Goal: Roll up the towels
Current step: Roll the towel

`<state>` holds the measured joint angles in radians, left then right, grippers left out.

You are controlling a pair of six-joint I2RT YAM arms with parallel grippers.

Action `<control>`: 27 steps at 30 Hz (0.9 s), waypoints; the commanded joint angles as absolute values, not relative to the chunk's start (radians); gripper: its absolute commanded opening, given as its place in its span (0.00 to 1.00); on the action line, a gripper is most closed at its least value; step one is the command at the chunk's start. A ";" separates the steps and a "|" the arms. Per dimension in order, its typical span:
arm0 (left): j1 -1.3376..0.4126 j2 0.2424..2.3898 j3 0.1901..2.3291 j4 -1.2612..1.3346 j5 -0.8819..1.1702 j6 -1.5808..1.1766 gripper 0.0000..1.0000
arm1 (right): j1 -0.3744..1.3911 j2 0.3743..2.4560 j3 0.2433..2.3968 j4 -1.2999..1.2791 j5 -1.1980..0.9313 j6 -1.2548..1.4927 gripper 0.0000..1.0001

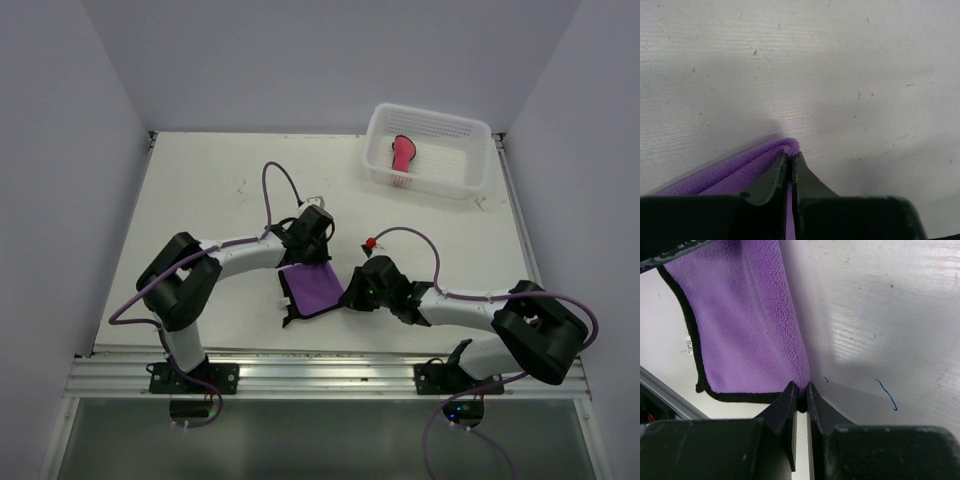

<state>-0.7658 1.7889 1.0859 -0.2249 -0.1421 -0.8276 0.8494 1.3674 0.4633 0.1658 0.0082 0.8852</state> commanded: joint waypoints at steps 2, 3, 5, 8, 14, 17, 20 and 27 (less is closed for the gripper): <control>-0.755 1.758 1.078 -0.172 -0.143 -0.831 0.00 | 0.853 1.339 0.479 0.143 0.044 0.795 0.00; -0.755 1.761 1.077 -0.170 -0.141 -0.833 0.00 | 0.856 1.336 0.471 0.143 0.052 0.779 0.00; -0.750 1.766 1.072 -0.169 -0.134 -0.828 0.00 | 0.871 1.332 0.466 0.143 0.089 0.730 0.00; -0.735 1.767 1.059 -0.157 -0.123 -0.830 0.00 | 0.906 1.307 0.454 0.126 0.167 0.666 0.00; -0.726 1.764 1.066 -0.137 -0.110 -0.825 0.00 | 0.975 1.259 0.466 0.042 0.296 0.583 0.00; -0.723 1.764 1.071 -0.130 -0.104 -0.824 0.00 | 1.018 1.264 0.500 0.003 0.363 0.540 0.00; -0.716 1.759 1.071 -0.121 -0.101 -0.821 0.00 | 1.064 1.290 0.535 -0.070 0.443 0.520 0.00; -0.701 1.714 1.032 -0.068 -0.103 -0.818 0.00 | 1.146 1.342 0.574 -0.150 0.540 0.546 0.00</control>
